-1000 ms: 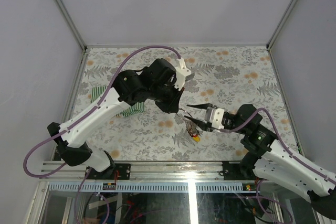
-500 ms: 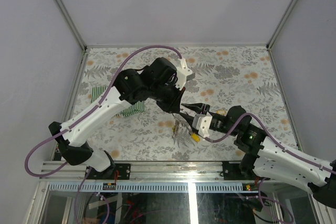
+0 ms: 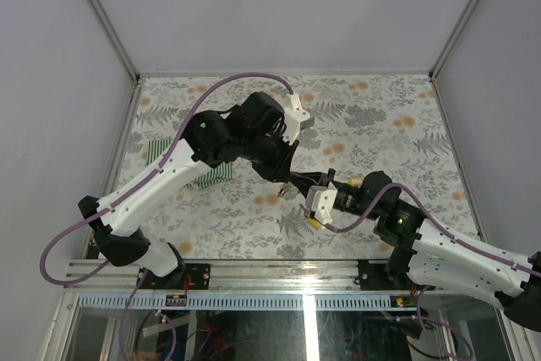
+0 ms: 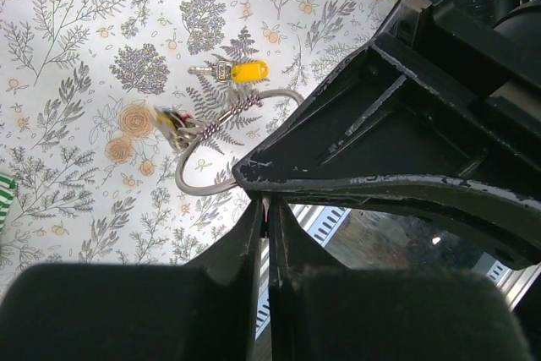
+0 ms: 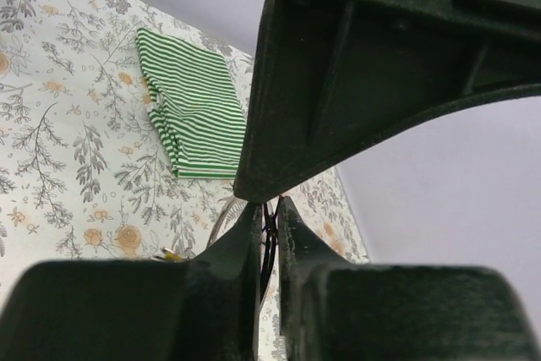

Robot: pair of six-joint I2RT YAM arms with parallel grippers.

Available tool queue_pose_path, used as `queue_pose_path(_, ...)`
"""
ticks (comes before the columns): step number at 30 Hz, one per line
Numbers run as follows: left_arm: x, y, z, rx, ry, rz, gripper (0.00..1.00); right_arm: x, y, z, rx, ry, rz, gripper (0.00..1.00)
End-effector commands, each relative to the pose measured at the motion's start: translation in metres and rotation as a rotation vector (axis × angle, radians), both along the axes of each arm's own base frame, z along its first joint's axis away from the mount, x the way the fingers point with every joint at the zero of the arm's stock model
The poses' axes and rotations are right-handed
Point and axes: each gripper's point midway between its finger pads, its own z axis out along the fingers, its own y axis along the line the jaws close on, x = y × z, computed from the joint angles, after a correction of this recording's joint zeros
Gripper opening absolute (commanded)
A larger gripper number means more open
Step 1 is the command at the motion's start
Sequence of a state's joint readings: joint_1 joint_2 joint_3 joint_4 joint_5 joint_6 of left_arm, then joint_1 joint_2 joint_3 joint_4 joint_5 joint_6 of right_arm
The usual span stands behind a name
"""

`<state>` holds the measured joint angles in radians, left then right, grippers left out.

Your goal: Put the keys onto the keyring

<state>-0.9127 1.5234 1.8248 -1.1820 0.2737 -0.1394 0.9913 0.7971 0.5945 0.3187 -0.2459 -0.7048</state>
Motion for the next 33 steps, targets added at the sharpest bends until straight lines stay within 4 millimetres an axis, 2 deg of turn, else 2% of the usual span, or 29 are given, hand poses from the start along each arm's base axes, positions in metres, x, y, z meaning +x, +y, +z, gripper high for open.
queue_pose_path(1,-0.002,-0.005,0.015,-0.050,-0.014,-0.038,0.00,0.000,-0.003,0.025,0.056,-0.039,-0.020,0.00)
queue_pose_path(2,-0.004,-0.005,0.019,-0.064,-0.024,-0.050,0.00,0.000,-0.004,0.027,0.062,-0.034,-0.025,0.00)
queue_pose_path(7,-0.007,-0.003,0.044,-0.172,-0.112,-0.067,0.17,0.002,-0.016,0.030,0.044,-0.008,-0.070,0.00)
queue_pose_path(15,0.011,0.019,0.073,-0.296,-0.312,0.103,0.34,0.007,-0.037,0.026,-0.014,0.029,-0.160,0.00)
queue_pose_path(21,0.018,0.027,0.062,-0.313,-0.348,0.171,0.38,0.010,-0.045,0.024,-0.045,0.053,-0.200,0.00)
queue_pose_path(28,0.016,0.012,0.059,-0.411,-0.333,0.154,0.41,0.011,-0.041,0.026,-0.031,0.081,-0.198,0.00)
queue_pose_path(33,0.024,0.013,0.054,-0.424,-0.361,0.197,0.45,0.013,-0.041,0.028,-0.005,0.121,-0.216,0.00)
